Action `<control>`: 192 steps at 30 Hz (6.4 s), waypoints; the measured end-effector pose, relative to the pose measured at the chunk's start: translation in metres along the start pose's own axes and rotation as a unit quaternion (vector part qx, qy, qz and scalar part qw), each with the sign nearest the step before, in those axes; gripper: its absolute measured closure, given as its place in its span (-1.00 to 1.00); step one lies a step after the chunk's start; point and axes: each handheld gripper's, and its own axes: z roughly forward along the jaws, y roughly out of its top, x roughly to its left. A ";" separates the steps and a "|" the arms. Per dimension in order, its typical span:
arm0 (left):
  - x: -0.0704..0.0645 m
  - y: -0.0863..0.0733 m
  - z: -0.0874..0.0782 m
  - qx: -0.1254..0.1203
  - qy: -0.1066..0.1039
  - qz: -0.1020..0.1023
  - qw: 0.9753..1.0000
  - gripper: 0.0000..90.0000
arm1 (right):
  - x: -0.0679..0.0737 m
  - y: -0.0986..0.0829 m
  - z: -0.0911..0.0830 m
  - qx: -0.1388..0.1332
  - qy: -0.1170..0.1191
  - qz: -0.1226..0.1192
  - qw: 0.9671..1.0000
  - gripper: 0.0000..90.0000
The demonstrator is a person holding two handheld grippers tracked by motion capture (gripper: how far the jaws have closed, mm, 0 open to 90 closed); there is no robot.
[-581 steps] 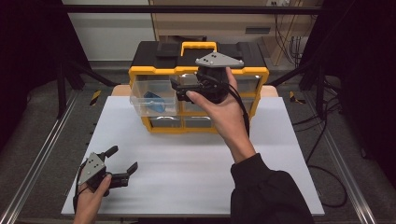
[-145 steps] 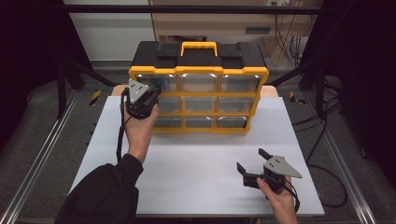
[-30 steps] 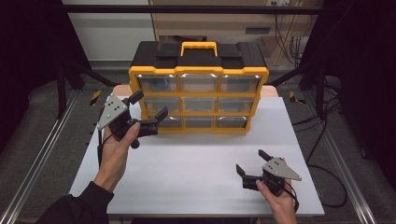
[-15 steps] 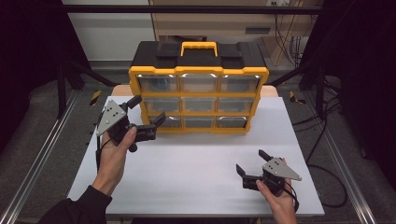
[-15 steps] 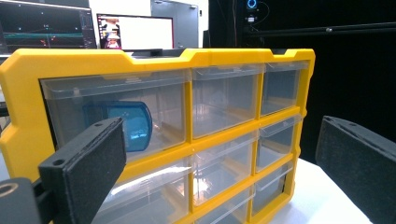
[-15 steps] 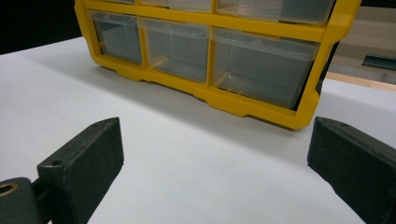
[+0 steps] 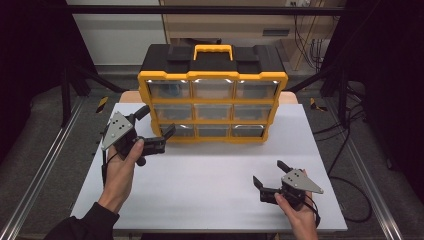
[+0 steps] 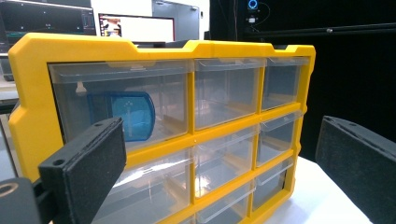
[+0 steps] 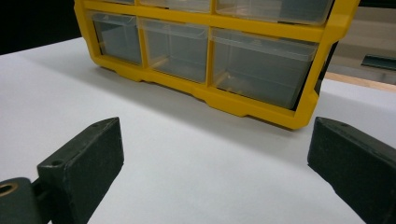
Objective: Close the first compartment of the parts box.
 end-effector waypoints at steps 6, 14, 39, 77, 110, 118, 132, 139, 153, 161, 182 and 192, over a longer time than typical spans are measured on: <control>0.002 -0.004 -0.003 -0.002 0.003 -0.002 1.000 -0.97 | 0.000 0.000 0.000 0.001 0.000 -0.001 1.000 -0.91; 0.006 -0.009 -0.009 -0.005 0.007 -0.003 1.000 -0.97 | 0.000 0.000 0.000 0.001 0.000 -0.001 1.000 -0.91; 0.020 -0.015 -0.029 -0.010 0.017 0.001 1.000 -0.97 | 0.000 0.000 -0.001 0.000 0.000 -0.002 1.000 -0.91; 0.040 -0.028 -0.087 -0.028 0.045 -0.005 0.999 -0.97 | 0.001 0.000 -0.001 -0.003 0.000 -0.003 1.000 -0.91; 0.042 -0.060 -0.103 0.004 0.049 -0.005 0.999 -0.97 | 0.002 0.000 -0.001 -0.001 0.001 -0.004 1.000 -0.91; 0.042 -0.075 -0.106 0.021 0.052 -0.006 0.998 -0.97 | 0.002 0.000 -0.001 -0.001 0.000 -0.004 1.000 -0.91; 0.043 -0.085 -0.115 0.038 0.049 0.006 0.998 -0.97 | 0.002 0.000 -0.001 -0.001 0.001 -0.005 1.000 -0.91; 0.043 -0.090 -0.119 0.042 0.047 0.007 0.998 -0.96 | 0.002 0.000 -0.001 -0.001 0.001 -0.004 1.000 -0.91; 0.039 -0.098 -0.120 0.048 0.022 0.000 0.999 -0.96 | 0.002 0.000 -0.001 0.000 0.001 -0.005 1.000 -0.91; 0.034 -0.104 -0.119 0.053 0.010 -0.001 0.999 -0.95 | 0.002 0.000 -0.002 -0.001 0.000 -0.005 1.000 -0.91; 0.026 -0.117 -0.117 0.075 -0.012 0.005 0.997 -0.95 | 0.002 0.000 -0.002 -0.002 0.000 -0.005 1.000 -0.91; 0.024 -0.123 -0.116 0.086 -0.023 0.003 0.996 -0.95 | 0.002 0.000 -0.002 0.000 0.001 -0.004 1.000 -0.91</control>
